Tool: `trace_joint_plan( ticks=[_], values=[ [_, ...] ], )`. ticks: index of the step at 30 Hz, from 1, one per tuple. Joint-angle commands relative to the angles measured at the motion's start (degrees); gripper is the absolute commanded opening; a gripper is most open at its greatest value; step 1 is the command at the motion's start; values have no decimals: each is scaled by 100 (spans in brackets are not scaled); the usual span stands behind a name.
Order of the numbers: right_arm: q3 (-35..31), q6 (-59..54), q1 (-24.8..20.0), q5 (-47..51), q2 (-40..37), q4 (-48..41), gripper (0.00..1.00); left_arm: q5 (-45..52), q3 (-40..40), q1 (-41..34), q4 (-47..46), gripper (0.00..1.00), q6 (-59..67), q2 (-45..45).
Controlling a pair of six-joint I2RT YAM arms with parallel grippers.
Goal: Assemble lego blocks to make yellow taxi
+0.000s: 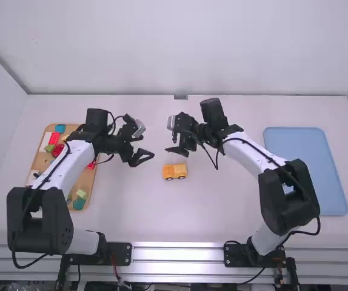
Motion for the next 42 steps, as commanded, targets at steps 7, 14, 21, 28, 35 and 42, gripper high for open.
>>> trace_joint_plan(
  ticks=[7, 14, 21, 28, 35, 42],
  values=[
    [426, 122, 33, -595, -20, -216, 98, -2347, 85, 131, 210, 99, -2610, -398],
    [426, 1244, 37, -664, -20, 426, 99, -3401, 83, 160, -151, 99, -3289, -1338],
    [428, 1475, 341, -879, 15, 715, 99, -5812, 83, 146, -260, 99, -5431, -2124],
    [431, 1836, 476, 85, 15, 861, 99, -7606, 79, 164, -551, 99, -5853, -2321],
    [431, 1449, 433, 765, 15, 540, 99, -8815, 79, 568, -850, 99, -6649, -2199],
    [431, 1449, 358, 697, 15, 568, 99, -7718, 79, 1342, -616, 99, -6317, -1886]
  ],
)
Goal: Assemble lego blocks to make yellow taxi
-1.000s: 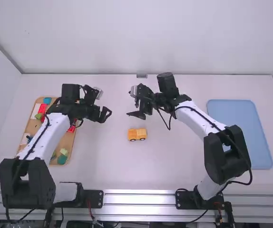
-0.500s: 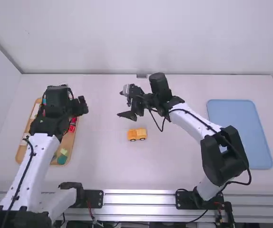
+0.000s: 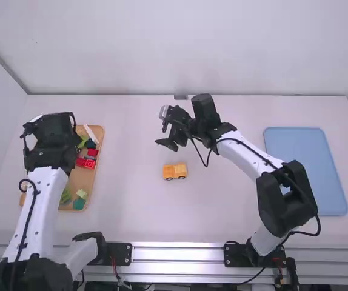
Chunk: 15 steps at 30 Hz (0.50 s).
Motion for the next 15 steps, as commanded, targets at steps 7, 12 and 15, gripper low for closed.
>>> trace_joint_plan(
  ticks=[7, 12, 15],
  values=[
    [173, -11, 33, 46, 15, 164, 99, 1637, 81, 835, 780, 99, 461, 647],
    [173, -13, 17, 90, 15, 101, 98, 1878, 356, 848, 925, 99, 498, 1202],
    [173, -15, 17, 87, 15, 98, 99, 1878, 931, 813, 564, 99, 501, 1744]
  ],
)
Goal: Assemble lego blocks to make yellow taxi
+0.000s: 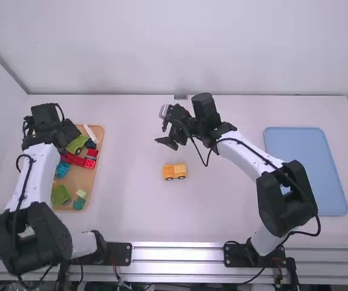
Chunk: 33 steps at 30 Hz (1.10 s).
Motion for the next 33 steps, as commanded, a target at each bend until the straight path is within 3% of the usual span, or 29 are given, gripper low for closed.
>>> trace_joint_plan(
  ticks=[1, 13, 17, 21, 25, 33],
  values=[
    [170, 9, 11, 4, 15, 15, 99, 142, 776, -2, -234, 99, 101, 564],
    [170, -162, 4, 2, 15, -35, 98, 157, 4736, 26, -2520, 99, 369, 3998],
    [170, -162, 4, 7, 15, -140, 99, 745, 5727, 144, -3023, 99, 833, 4968],
    [170, -164, 4, 13, 15, -317, 98, 852, 6220, 352, -3342, 99, 538, 5565],
    [170, -162, 7, 258, 15, -378, 99, 1054, 6212, 603, -3338, 99, -236, 5737],
    [170, -170, 4, 282, 15, -374, 99, 1176, 6094, 916, -3729, 99, -4542, 5735]
  ],
)
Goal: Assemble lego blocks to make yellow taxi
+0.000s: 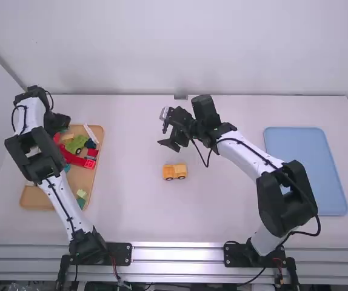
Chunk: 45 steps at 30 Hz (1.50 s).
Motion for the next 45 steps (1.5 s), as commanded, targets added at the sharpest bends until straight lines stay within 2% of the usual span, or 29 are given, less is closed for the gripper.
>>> trace_joint_plan(
  ticks=[1, 7, 15, 19, 26, 30, 37, 41, 42, 43, 45],
  values=[
    [170, 2, 7, -20, 15, -7, 99, 297, 2, 9, -173, 99, -2415, -13],
    [170, 11, 4, -20, 15, -2, 99, 940, 9, -33, 205, 99, -2837, -13],
    [170, 28, 7, 2, 15, 83, 99, 750, -120, -42, 494, 100, -2841, -11],
    [170, 26, 4, 2, 15, 85, 98, 734, -256, -35, 684, 96, -2839, -11],
    [170, 4, 59, 4, 15, 146, 98, 752, -496, -74, 1029, 98, -2839, -11],
    [170, 7, 57, 11, 15, 140, 98, 761, -494, -74, 953, 99, -2839, -11],
    [170, 7, 48, 7, 15, 101, 99, 702, -496, -72, 195, 100, -3141, -11],
    [170, 7, 52, 9, 15, 81, 98, 529, -501, -74, 164, 99, -3134, -11],
    [170, 7, 48, 7, 15, 81, 99, 472, -507, -76, 186, 97, -3130, -11],
    [170, 9, 48, 7, 15, 79, 98, 448, -511, -81, 205, 86, -3134, -11],
    [170, 9, 48, 7, 15, 83, 98, 455, -535, -79, 192, 76, -3134, -11]
  ],
)
